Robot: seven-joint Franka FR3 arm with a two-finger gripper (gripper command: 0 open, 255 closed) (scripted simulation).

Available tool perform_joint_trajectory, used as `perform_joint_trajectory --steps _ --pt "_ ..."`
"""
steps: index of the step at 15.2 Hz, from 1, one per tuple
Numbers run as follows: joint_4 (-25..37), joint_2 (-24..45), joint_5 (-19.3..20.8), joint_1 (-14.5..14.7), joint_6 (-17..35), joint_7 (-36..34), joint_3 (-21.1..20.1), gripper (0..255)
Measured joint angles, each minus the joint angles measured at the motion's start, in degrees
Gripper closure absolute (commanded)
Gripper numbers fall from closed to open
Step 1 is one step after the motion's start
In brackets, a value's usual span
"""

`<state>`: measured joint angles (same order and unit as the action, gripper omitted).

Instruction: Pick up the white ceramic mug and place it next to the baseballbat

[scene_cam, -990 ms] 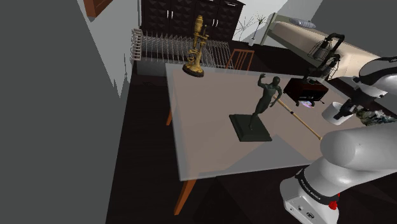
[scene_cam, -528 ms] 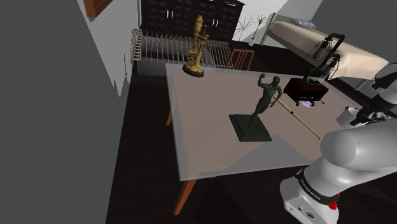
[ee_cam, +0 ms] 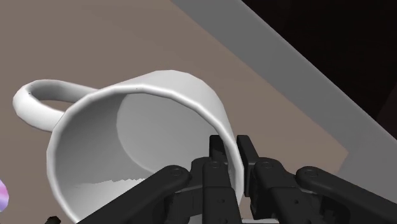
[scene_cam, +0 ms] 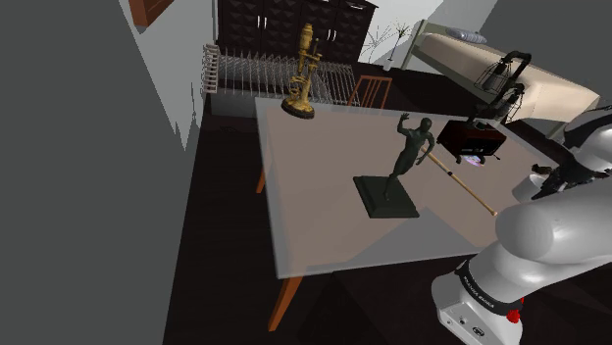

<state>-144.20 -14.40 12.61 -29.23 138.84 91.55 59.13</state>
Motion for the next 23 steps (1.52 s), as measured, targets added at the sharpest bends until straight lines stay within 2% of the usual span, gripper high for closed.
perform_joint_trajectory --steps 4,7,10,12,14,16,18,20,23 --pt "-1.2 3.4 -3.4 2.5 3.7 2.8 2.8 255" --pt "-1.9 7.3 -8.5 5.7 6.9 6.6 5.7 255" --pt "-2.3 11.8 -15.7 8.7 9.3 11.8 8.0 255" --pt "-2.5 15.5 -22.4 9.9 10.7 16.7 8.3 255" --pt "-2.4 19.2 -29.5 9.1 11.6 21.9 6.6 255" --pt "-1.9 22.6 -36.0 6.8 12.1 26.5 3.4 255" --pt "-1.7 24.9 -40.6 4.2 12.8 30.1 0.6 255" --pt "-1.4 25.9 -42.5 3.1 13.0 31.4 -0.6 255" --pt "-1.4 26.1 -43.0 2.9 13.2 31.7 -0.9 255"
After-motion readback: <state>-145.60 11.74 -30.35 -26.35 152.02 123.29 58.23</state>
